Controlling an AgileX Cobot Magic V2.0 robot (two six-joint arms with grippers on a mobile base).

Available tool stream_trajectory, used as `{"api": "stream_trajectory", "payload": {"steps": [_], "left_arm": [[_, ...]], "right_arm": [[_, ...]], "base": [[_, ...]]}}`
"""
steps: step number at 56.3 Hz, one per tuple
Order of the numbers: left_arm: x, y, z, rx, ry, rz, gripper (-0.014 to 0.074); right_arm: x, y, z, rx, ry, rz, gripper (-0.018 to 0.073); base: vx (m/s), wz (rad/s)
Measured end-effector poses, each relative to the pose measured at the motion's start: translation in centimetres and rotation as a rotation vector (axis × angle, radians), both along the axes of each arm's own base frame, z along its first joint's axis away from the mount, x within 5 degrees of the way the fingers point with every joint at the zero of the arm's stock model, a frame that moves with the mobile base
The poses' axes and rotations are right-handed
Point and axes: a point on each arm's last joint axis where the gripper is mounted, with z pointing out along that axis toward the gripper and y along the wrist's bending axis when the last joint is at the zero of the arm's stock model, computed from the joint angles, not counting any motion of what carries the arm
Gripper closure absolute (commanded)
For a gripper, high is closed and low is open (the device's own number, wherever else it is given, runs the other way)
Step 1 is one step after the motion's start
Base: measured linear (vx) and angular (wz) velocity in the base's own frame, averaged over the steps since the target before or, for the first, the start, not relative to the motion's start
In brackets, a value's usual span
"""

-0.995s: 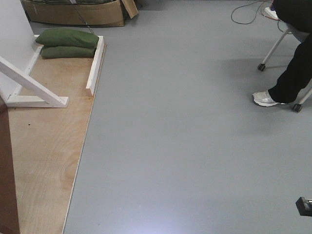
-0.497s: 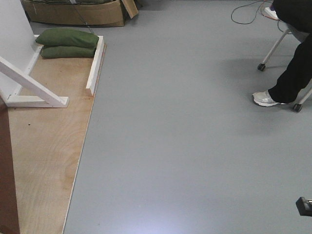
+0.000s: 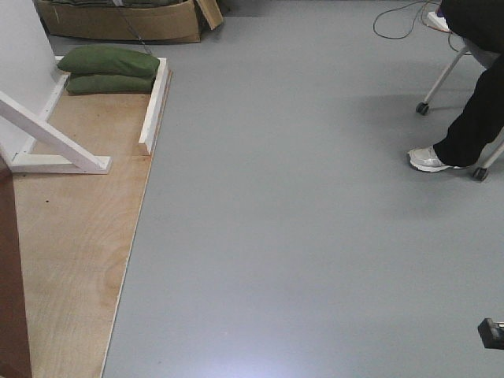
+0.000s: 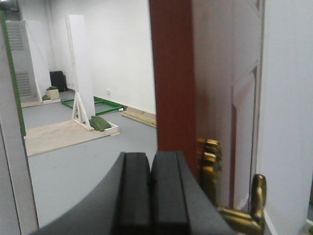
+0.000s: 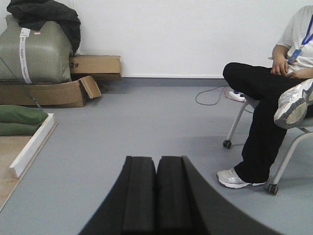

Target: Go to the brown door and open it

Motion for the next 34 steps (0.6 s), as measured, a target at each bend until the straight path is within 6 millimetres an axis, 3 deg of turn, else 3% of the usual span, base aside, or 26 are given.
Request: {"api": "stream_trajectory", "payload": {"steps": [9,20,28,34], "left_arm": [[1.4,3.0,1.8,-0.071,-0.118,0.012,0.0603],[3.2,6.2,4.0,-0.266,-0.499,-0.027,0.0603],[4.0,8.0,4.4,-0.335,-0.661,-0.02,0.0603],[4.8,8.5,3.9,-0.386,-0.654,-0.039,0.0603]], "right_arm": [[0.0,0.0,0.0,0.0,0.0,0.0,0.0559],[0.0,0.0,0.0,0.0,0.0,0.0,0.0559],[0.0,0.0,0.0,0.0,0.0,0.0,0.0559],[0.0,0.0,0.0,0.0,0.0,0.0,0.0559]], "base": [[0.0,0.0],[0.0,0.0],[0.0,0.0],[0.0,0.0]]}}
